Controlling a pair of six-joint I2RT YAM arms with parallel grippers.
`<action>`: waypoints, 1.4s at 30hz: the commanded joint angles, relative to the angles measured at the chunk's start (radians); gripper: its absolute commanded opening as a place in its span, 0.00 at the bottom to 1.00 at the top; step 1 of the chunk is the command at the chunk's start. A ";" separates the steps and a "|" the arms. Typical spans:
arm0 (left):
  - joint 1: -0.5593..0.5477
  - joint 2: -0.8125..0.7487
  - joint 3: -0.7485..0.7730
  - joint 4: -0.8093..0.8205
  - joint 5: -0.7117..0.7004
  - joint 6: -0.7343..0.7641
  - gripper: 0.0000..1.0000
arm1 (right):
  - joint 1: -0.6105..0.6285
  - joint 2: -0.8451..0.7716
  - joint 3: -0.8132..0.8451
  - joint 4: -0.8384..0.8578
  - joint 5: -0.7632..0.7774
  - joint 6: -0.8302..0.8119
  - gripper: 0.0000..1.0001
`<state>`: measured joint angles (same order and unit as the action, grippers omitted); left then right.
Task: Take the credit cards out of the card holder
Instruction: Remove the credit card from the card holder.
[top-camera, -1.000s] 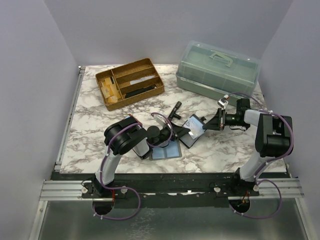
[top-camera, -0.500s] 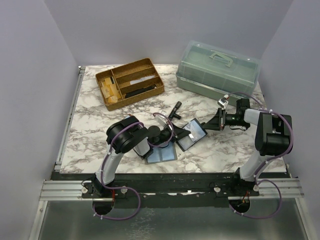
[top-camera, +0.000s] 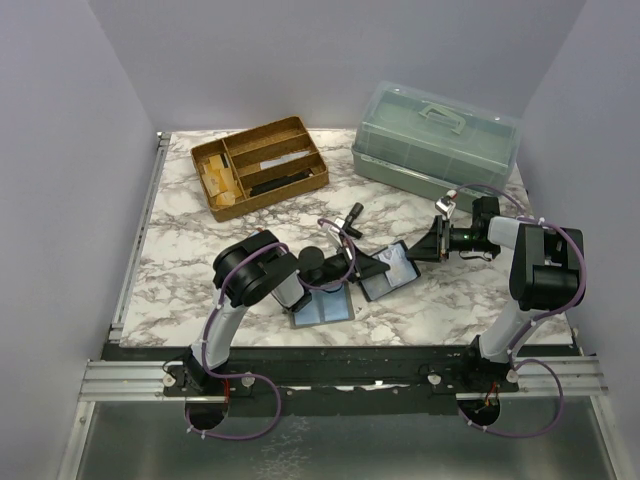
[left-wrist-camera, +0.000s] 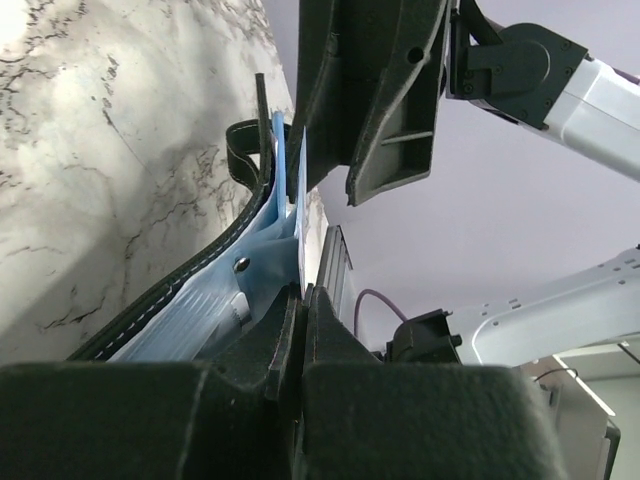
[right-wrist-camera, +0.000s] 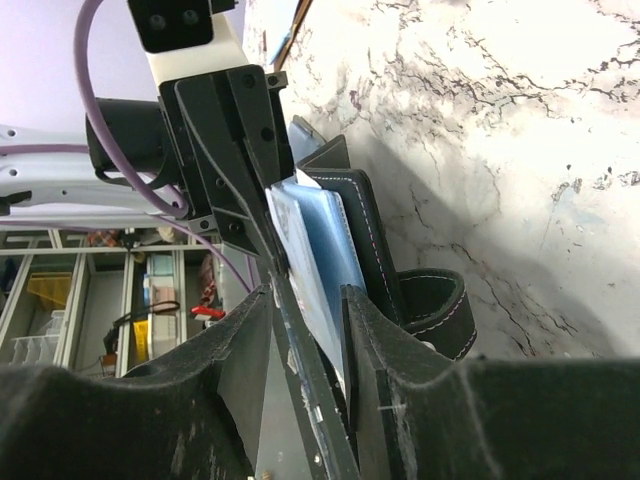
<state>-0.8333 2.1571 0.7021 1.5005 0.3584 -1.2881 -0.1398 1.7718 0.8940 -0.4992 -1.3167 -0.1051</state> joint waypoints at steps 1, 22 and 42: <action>0.000 0.005 0.039 0.155 0.070 0.021 0.00 | -0.004 -0.025 0.018 -0.012 0.031 -0.011 0.40; 0.022 0.002 0.005 0.156 0.076 0.004 0.00 | 0.008 -0.054 0.034 -0.058 -0.059 -0.073 0.00; 0.041 0.000 0.029 0.156 0.174 0.037 0.00 | 0.017 -0.004 0.057 -0.116 -0.042 -0.126 0.26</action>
<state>-0.7914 2.1677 0.6922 1.5017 0.4641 -1.2888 -0.1360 1.7515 0.9234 -0.5789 -1.3380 -0.1982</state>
